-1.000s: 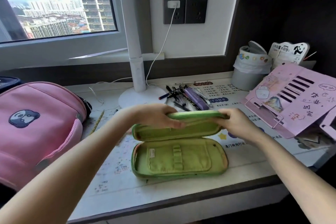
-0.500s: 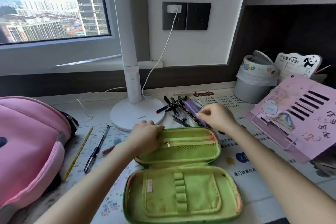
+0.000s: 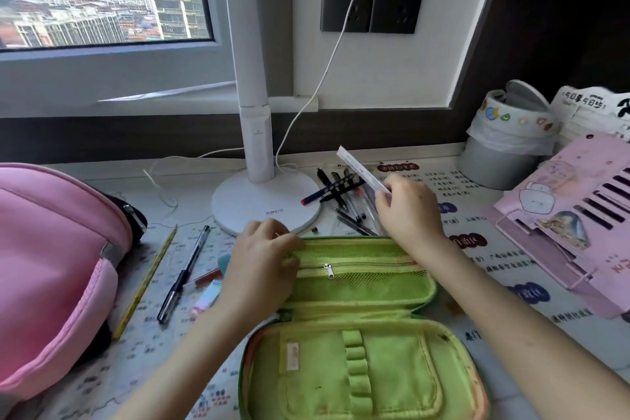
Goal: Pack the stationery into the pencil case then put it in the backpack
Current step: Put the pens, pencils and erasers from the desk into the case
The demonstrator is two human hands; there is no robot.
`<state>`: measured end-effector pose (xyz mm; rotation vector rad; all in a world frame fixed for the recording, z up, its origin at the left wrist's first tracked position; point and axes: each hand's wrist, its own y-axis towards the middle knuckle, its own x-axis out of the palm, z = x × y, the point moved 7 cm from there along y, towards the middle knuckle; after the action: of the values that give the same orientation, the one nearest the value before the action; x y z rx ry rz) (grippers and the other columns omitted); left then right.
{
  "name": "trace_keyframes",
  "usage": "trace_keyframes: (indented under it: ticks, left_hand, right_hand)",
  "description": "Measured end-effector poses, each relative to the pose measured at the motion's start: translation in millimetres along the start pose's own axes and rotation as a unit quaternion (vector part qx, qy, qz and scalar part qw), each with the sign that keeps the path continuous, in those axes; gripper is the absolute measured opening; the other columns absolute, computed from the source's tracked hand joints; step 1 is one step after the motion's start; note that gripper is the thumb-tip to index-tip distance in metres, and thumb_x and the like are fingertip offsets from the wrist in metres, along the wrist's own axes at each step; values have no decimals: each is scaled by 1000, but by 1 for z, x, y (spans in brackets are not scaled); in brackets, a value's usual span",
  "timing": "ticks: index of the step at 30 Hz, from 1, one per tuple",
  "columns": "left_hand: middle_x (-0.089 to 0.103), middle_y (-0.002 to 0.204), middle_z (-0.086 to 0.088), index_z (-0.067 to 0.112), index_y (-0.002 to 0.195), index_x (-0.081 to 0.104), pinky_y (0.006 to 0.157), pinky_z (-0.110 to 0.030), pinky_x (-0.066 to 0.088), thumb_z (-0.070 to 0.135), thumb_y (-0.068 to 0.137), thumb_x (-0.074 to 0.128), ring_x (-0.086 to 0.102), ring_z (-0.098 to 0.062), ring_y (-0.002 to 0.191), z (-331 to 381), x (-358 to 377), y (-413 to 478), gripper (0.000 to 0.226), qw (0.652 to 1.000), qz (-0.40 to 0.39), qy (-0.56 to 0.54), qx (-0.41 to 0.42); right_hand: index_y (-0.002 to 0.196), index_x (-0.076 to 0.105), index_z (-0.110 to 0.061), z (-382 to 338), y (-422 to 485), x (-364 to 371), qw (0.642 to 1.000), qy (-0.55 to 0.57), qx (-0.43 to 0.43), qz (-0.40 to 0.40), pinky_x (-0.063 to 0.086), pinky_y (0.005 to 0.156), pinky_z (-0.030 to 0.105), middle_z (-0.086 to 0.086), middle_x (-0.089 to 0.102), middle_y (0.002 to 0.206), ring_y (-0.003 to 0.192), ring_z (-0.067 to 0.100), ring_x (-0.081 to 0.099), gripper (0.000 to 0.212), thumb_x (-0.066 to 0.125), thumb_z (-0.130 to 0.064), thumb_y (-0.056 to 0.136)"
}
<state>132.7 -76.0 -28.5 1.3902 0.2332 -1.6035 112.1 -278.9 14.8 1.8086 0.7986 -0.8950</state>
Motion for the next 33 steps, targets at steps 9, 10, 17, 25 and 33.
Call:
trace_keyframes:
  ticks: [9, 10, 17, 25, 33]
  left_hand:
    - [69, 83, 3, 22, 81, 71, 74, -36, 32, 38, 74, 70, 59, -28, 84, 0, 12, -17, 17, 994, 28, 76, -67]
    - [69, 87, 4, 23, 85, 70, 76, -36, 32, 40, 77, 66, 58, -26, 88, 2, 12, -17, 19, 994, 22, 83, -65]
    - [63, 103, 4, 22, 100, 58, 84, -36, 29, 45, 88, 46, 50, -23, 103, 1, 17, -16, 29, 991, -9, 115, -62]
    - [65, 89, 2, 20, 82, 64, 76, -37, 30, 33, 80, 62, 54, -27, 88, -1, 18, -18, 13, 997, 18, 71, -40]
    - [60, 68, 2, 20, 65, 61, 65, -33, 28, 26, 72, 57, 55, -26, 67, 8, 4, -20, 10, 994, 90, 56, 14]
  right_hand:
    - [68, 65, -15, -41, -77, 39, 982, -3, 18, -189, 39, 53, 24, -4, 61, 66, 65, 16, 57, 35, 60, -46, 84]
    - [64, 60, -15, -43, -78, 42, 980, -3, 27, -196, 33, 50, 24, -5, 56, 61, 63, 17, 54, 38, 61, -48, 82]
    - [62, 42, -17, -47, -77, 50, 976, -41, 52, -210, 21, 46, 25, -4, 41, 62, 70, 23, 46, 33, 54, -30, 89]
    - [99, 61, -11, 3, -72, 10, 968, -172, 41, -176, 27, 40, 17, -6, 49, 69, 52, 8, 43, 16, 54, -25, 93]
    - [78, 62, -27, -18, -49, -26, 975, -13, -81, -208, 35, 52, 24, -7, 61, 69, 66, 13, 56, 9, 69, -33, 80]
